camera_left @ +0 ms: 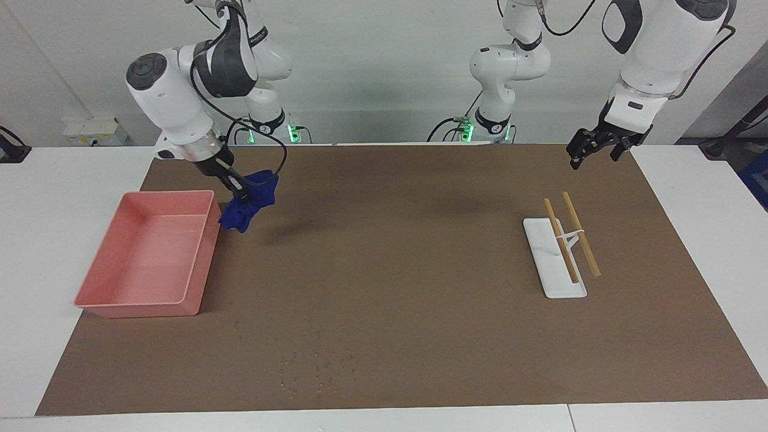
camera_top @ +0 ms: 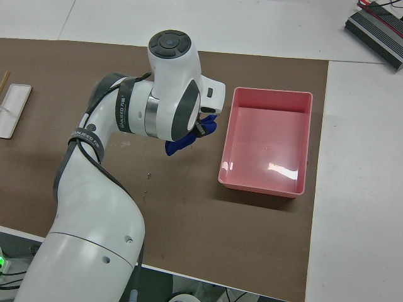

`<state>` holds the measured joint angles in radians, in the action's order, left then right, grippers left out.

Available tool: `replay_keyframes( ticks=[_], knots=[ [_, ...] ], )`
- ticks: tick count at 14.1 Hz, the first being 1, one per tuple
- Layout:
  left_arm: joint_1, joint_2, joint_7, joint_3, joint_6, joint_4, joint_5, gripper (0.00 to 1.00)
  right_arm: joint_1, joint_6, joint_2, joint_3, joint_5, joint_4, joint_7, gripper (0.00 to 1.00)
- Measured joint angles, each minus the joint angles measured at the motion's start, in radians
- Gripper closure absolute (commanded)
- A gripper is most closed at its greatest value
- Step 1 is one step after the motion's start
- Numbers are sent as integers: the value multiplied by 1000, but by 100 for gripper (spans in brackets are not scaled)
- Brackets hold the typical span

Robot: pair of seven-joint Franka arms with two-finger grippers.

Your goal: Wipe water with towel using both arms

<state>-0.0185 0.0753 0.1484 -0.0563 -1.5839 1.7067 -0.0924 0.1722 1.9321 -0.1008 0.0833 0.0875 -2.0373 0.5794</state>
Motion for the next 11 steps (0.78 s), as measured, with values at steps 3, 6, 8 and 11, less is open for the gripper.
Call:
replay_keyframes(
  ticks=[3, 6, 8, 11],
  knots=[
    [-15, 0, 0, -3, 10, 0, -6, 0, 123, 64, 43, -2, -36, 0, -208, 100],
    [-15, 0, 0, -1, 9, 0, -6, 0, 225, 129, 121, -3, -39, -5, -365, 100],
    [-15, 0, 0, -2, 9, 0, -5, 0, 272, 176, 176, -4, -39, -25, -435, 100],
    [-15, 0, 35, 1, 3, 0, 43, 0, 301, 238, 207, -3, -39, -87, -488, 39]
  ],
)
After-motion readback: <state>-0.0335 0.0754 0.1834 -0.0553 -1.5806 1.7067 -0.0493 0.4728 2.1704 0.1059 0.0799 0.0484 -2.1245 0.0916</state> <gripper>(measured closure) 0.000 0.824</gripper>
